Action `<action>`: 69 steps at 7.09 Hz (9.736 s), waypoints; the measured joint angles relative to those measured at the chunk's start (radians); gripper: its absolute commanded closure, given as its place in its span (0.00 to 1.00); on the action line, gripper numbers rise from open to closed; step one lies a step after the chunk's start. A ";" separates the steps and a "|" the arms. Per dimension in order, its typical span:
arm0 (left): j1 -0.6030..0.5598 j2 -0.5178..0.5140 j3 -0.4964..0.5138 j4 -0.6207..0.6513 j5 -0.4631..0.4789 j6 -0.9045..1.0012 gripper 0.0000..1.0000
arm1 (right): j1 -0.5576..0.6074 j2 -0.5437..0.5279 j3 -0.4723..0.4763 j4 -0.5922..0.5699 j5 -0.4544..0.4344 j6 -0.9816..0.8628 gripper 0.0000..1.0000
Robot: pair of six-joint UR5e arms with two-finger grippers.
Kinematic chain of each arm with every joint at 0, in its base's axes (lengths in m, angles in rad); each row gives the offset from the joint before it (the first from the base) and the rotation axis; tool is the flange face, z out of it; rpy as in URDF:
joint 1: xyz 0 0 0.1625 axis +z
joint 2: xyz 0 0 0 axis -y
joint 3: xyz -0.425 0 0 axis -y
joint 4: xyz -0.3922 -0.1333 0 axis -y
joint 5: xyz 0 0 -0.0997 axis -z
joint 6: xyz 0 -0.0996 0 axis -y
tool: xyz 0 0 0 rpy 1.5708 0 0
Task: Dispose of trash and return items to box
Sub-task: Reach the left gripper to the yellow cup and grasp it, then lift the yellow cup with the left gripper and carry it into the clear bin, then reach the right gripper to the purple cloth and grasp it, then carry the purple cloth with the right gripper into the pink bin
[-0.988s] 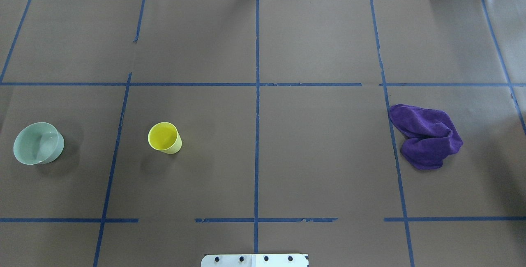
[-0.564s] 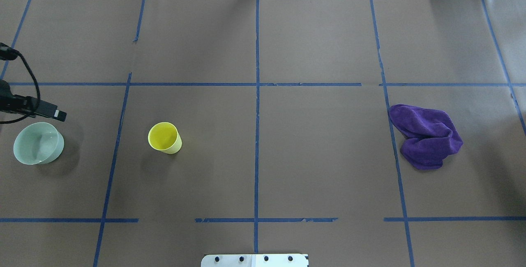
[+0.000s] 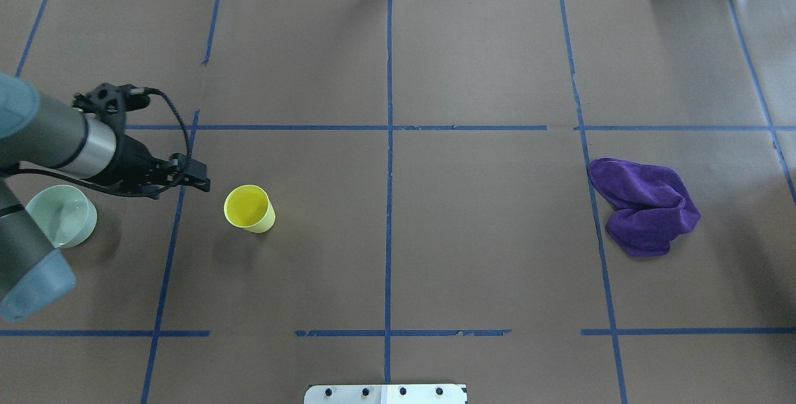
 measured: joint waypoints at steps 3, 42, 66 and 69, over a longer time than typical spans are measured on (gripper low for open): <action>0.075 -0.084 0.017 0.126 0.082 -0.020 0.00 | -0.001 -0.002 -0.004 0.000 0.001 0.001 0.00; -0.836 0.237 0.608 -0.127 -0.337 1.413 0.00 | -0.043 -0.002 -0.009 0.001 0.090 0.059 0.00; -0.591 0.358 0.204 -0.321 -0.434 0.712 0.00 | 0.226 -0.121 0.075 0.051 0.010 0.186 1.00; -0.547 0.358 0.223 -0.396 -0.434 0.646 0.00 | 0.516 0.086 -0.046 -0.364 -0.188 -0.421 1.00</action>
